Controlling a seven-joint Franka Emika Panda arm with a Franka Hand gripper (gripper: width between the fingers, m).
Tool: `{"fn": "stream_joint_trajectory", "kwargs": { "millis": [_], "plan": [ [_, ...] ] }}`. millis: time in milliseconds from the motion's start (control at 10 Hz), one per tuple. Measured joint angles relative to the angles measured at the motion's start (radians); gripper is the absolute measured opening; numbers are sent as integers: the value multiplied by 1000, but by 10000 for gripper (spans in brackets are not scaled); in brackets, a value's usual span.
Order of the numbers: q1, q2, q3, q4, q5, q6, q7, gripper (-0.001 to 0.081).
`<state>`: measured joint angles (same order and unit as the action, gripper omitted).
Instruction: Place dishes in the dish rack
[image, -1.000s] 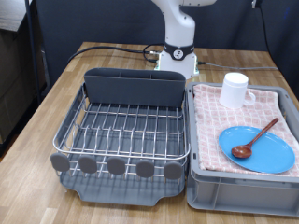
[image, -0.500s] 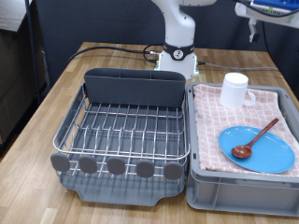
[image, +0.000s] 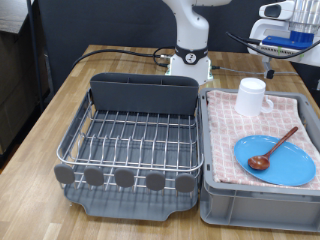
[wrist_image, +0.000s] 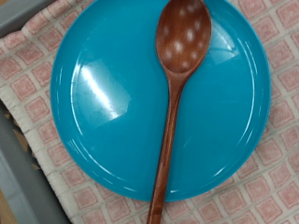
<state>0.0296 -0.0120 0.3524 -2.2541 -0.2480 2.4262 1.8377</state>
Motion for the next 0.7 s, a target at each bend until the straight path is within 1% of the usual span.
{"fn": "stream_joint_trajectory", "kwargs": {
  "millis": [200, 300, 500, 700],
  "plan": [
    [7, 25, 4, 0, -73, 10, 32, 803],
    [13, 47, 5, 1, -118, 21, 70, 803],
    [26, 97, 7, 1, -208, 54, 182, 803],
    [34, 152, 4, 1, -280, 108, 286, 803]
  ]
}}
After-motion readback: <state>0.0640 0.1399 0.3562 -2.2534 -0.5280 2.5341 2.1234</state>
